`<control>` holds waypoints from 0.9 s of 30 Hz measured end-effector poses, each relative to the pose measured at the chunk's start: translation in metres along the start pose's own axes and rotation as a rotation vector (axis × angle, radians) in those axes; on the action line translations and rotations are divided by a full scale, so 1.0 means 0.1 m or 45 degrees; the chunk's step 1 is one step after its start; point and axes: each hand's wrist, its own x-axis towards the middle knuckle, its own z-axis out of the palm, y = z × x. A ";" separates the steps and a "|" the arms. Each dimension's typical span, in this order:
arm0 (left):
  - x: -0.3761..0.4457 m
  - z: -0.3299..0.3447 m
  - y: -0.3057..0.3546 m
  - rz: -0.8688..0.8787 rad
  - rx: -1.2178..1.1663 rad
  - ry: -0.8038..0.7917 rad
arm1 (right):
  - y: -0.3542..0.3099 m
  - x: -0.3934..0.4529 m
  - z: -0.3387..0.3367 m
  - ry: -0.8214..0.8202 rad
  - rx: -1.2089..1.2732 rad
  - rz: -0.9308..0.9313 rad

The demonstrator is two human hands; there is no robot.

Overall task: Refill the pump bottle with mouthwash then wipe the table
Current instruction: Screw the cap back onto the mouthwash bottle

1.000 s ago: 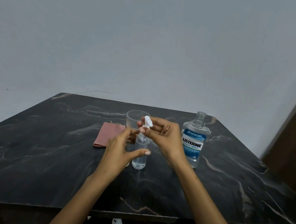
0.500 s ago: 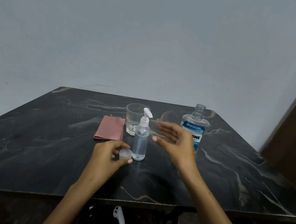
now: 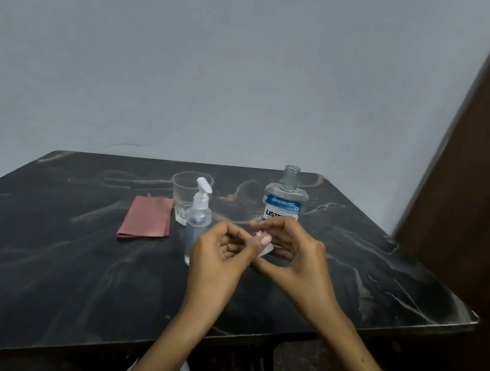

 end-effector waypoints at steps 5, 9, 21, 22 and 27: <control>0.22 0.28 -0.03 0.130 0.063 0.031 | 0.01 0.20 -0.36 0.205 -0.021 -0.009; 0.46 0.41 -0.15 0.231 0.327 -0.046 | -0.02 0.47 -0.66 0.255 -0.177 -0.050; 0.72 0.39 -0.23 0.377 0.427 -0.076 | -0.19 1.11 -0.83 -0.169 -0.527 0.008; 0.71 0.38 -0.23 0.386 0.435 -0.071 | -0.22 1.14 -0.84 -0.204 -0.562 -0.002; 0.72 0.36 -0.25 0.414 0.444 -0.081 | -0.32 1.26 -0.84 -0.366 -0.646 -0.003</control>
